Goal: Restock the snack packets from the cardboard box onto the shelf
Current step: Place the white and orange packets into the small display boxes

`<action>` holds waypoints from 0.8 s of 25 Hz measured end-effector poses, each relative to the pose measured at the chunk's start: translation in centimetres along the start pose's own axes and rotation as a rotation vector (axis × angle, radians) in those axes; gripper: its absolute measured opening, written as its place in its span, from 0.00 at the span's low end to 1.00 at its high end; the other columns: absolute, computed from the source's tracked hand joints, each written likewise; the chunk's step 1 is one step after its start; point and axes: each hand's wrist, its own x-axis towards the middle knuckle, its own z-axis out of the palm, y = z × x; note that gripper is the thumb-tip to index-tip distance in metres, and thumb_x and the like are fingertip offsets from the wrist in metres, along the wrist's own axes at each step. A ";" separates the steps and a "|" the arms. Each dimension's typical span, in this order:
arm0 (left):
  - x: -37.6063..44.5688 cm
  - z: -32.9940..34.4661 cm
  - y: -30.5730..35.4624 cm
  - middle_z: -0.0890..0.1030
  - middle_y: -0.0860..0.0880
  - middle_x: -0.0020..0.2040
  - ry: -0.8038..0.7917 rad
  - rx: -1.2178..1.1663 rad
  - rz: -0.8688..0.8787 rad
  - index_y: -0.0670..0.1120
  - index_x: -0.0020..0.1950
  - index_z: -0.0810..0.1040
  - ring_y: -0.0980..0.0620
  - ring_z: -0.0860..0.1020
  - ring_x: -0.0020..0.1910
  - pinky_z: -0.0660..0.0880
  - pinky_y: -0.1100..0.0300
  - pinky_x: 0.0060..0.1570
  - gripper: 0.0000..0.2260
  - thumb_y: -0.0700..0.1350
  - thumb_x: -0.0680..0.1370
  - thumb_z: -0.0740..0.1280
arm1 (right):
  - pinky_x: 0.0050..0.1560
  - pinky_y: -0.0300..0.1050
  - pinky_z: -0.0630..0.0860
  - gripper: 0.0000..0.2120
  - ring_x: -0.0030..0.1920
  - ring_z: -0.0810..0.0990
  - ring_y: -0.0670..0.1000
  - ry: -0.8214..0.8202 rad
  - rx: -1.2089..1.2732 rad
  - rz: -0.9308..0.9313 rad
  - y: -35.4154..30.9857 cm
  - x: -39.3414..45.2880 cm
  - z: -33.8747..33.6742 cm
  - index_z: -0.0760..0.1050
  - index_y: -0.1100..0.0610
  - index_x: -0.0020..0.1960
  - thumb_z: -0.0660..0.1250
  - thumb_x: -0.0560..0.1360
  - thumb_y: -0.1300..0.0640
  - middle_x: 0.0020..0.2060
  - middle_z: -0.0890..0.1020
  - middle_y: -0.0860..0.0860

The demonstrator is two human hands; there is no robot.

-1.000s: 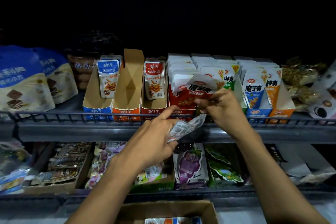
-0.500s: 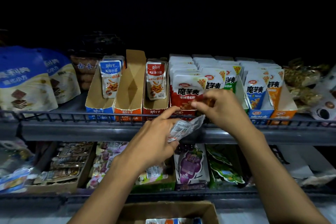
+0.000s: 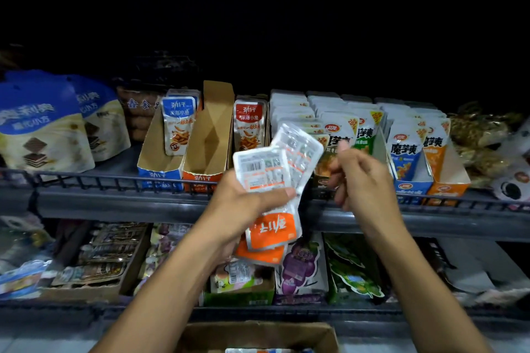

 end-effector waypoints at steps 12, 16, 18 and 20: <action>-0.9 0.3 0.8 0.86 0.39 0.48 -0.031 -0.326 -0.151 0.41 0.57 0.82 0.44 0.85 0.38 0.83 0.52 0.36 0.14 0.38 0.71 0.73 | 0.45 0.54 0.82 0.22 0.44 0.85 0.60 -0.475 0.396 0.166 -2.0 -2.8 2.3 0.73 0.61 0.57 0.74 0.65 0.66 0.48 0.83 0.60; -0.7 -0.3 1.1 0.85 0.39 0.50 -0.042 -0.331 -0.160 0.43 0.57 0.82 0.44 0.84 0.40 0.82 0.49 0.43 0.17 0.41 0.68 0.71 | 0.38 0.48 0.82 0.13 0.40 0.85 0.53 -0.222 0.338 0.102 -2.2 -2.7 2.7 0.76 0.56 0.57 0.69 0.74 0.63 0.38 0.84 0.53; -0.7 -0.3 1.1 0.86 0.40 0.49 -0.034 -0.348 -0.143 0.43 0.58 0.81 0.44 0.85 0.40 0.83 0.50 0.39 0.18 0.39 0.68 0.71 | 0.42 0.46 0.82 0.13 0.43 0.85 0.50 -0.207 0.324 0.071 -2.2 -2.9 2.6 0.75 0.53 0.58 0.69 0.74 0.59 0.43 0.86 0.50; -0.8 -0.2 1.1 0.86 0.40 0.49 -0.010 -0.353 -0.125 0.43 0.59 0.80 0.42 0.85 0.41 0.83 0.49 0.37 0.18 0.37 0.69 0.72 | 0.42 0.45 0.82 0.16 0.46 0.85 0.51 -0.295 0.307 0.053 -2.3 -3.2 2.6 0.75 0.52 0.58 0.72 0.72 0.60 0.48 0.85 0.50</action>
